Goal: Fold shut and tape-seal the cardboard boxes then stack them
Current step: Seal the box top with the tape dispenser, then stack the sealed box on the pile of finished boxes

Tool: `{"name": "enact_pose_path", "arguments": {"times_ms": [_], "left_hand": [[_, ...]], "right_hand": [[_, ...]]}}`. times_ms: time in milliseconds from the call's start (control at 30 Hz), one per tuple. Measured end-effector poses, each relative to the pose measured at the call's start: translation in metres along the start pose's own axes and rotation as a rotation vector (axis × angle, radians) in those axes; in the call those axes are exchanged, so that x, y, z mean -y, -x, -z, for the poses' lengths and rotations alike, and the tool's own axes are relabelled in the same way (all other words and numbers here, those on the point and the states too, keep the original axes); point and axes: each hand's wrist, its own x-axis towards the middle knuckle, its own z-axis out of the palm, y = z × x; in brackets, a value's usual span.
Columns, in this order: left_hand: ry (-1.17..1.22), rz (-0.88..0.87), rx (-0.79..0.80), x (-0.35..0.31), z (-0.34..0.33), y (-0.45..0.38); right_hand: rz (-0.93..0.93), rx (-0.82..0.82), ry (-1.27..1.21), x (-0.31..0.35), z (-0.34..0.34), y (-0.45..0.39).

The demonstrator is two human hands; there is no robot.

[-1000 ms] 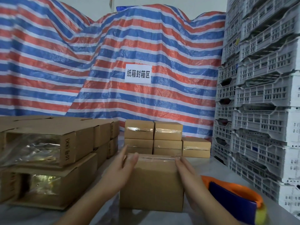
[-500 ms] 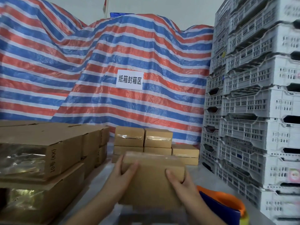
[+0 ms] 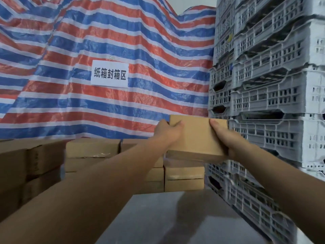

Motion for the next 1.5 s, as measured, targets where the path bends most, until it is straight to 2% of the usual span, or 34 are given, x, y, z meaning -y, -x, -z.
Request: {"name": "enact_pose_path", "arguments": {"times_ms": [200,367,500,600,833,1000,1067,1200,1367,1500], "left_hand": [[-0.072,0.119,-0.006,0.035,-0.044,-0.068],[-0.092,0.014,0.048,0.069,-0.060,-0.085],[-0.464,-0.181,0.112,0.086,-0.065,-0.085],[-0.664,-0.134,0.177,0.091,-0.062,-0.089],[-1.131,-0.213,0.140,0.083,-0.070,-0.092],[-1.444,-0.418,0.094,0.074,-0.071,-0.095],[-1.455,-0.428,0.078,0.075,-0.066,-0.096],[-1.383,-0.319,0.127,0.082,-0.056,-0.098],[-1.384,-0.389,0.132,0.094,-0.051,-0.094],[-1.320,-0.430,0.082,0.086,-0.036,-0.074]], "right_hand": [[-0.150,0.074,0.148,-0.018,-0.009,-0.094],[-0.216,0.081,0.254,-0.028,-0.026,-0.131],[-0.237,0.113,0.305,-0.031,-0.038,-0.146],[-0.251,0.170,0.315,-0.033,-0.039,-0.155],[-0.190,0.305,0.309,-0.047,-0.039,-0.166],[-0.162,0.269,0.297,-0.056,-0.044,-0.164],[-0.135,0.236,0.314,-0.056,-0.049,-0.160],[-0.067,0.172,0.320,-0.059,-0.058,-0.153],[-0.043,0.145,0.233,-0.067,-0.059,-0.143],[0.140,-0.058,0.535,-0.063,-0.054,-0.123]]}}
